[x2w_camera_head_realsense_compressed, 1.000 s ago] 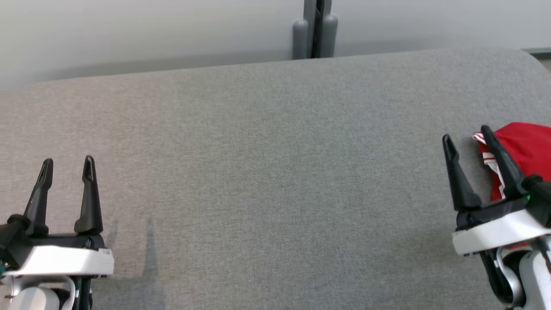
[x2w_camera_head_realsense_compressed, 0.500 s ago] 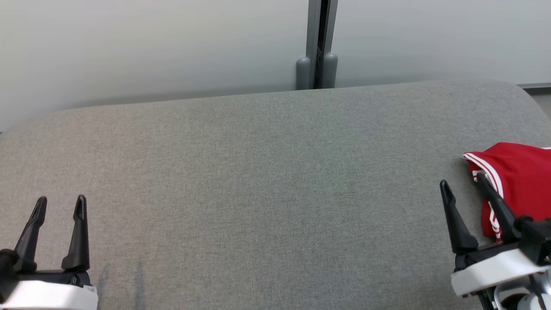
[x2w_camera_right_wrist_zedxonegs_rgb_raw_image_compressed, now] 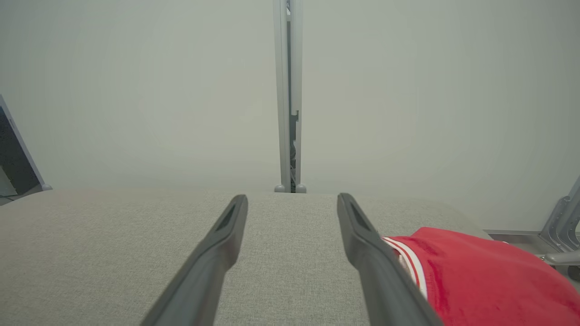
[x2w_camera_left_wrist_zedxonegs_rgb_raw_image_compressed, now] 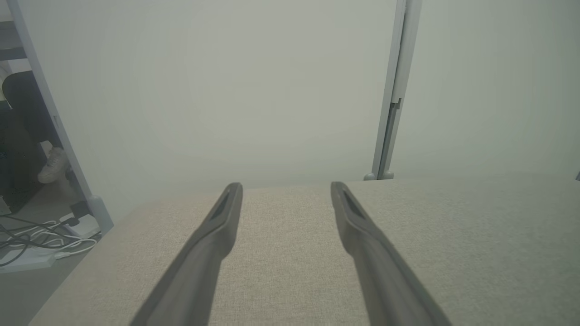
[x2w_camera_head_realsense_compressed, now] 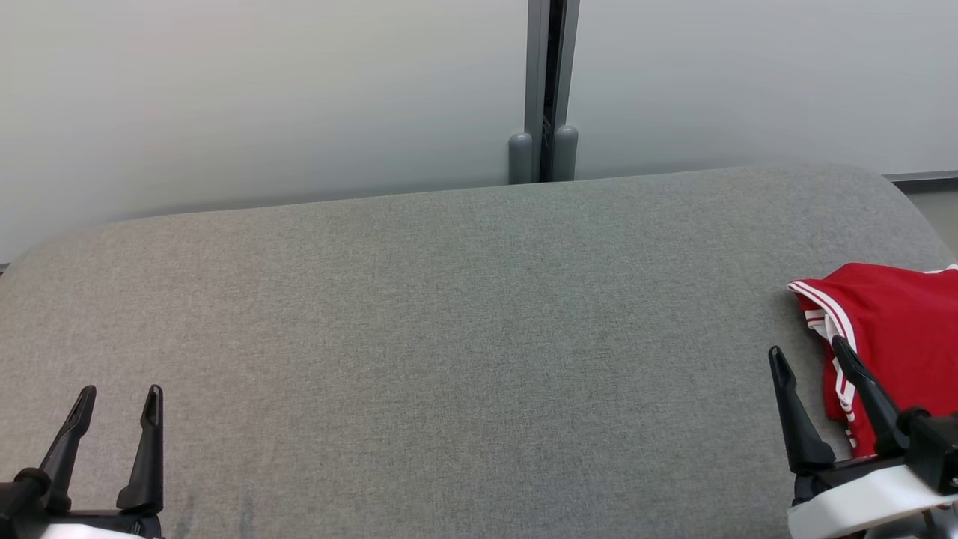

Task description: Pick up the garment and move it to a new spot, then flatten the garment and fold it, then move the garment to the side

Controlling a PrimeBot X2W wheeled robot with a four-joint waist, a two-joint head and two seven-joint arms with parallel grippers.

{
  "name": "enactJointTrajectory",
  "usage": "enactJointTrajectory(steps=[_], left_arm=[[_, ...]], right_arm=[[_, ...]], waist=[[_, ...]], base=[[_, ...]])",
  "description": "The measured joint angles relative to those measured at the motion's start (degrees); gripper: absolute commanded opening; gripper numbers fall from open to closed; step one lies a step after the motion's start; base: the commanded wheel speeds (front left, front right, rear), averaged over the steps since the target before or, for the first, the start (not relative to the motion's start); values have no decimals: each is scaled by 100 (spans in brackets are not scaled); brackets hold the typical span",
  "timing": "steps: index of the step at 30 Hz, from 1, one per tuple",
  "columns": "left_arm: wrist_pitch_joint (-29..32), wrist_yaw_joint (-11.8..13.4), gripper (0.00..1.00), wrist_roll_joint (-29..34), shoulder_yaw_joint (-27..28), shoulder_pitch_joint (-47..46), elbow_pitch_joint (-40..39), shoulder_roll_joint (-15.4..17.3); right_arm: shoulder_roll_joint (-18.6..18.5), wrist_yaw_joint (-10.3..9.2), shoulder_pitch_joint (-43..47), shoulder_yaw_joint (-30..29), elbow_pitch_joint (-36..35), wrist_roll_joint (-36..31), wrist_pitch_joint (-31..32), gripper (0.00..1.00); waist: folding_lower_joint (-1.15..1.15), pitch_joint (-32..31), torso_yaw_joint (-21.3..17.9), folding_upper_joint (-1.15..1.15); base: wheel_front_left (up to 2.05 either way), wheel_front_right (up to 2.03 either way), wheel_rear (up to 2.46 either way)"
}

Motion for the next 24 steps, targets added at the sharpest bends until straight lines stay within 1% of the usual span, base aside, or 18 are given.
enactJointTrajectory(steps=[8, 24], left_arm=[[92, 62, 100, -12, -58, 103, -103, -8], [140, 93, 100, -73, -129, 99, -104, -24]], right_arm=[[62, 0, 57, -63, -5, 7, 45, 100], [96, 0, 54, -82, 0, 14, 60, 100]], waist=[[0, -27, 28, 0], [0, -15, 69, 0]], base=[[0, 0, 0], [0, 0, 0]])
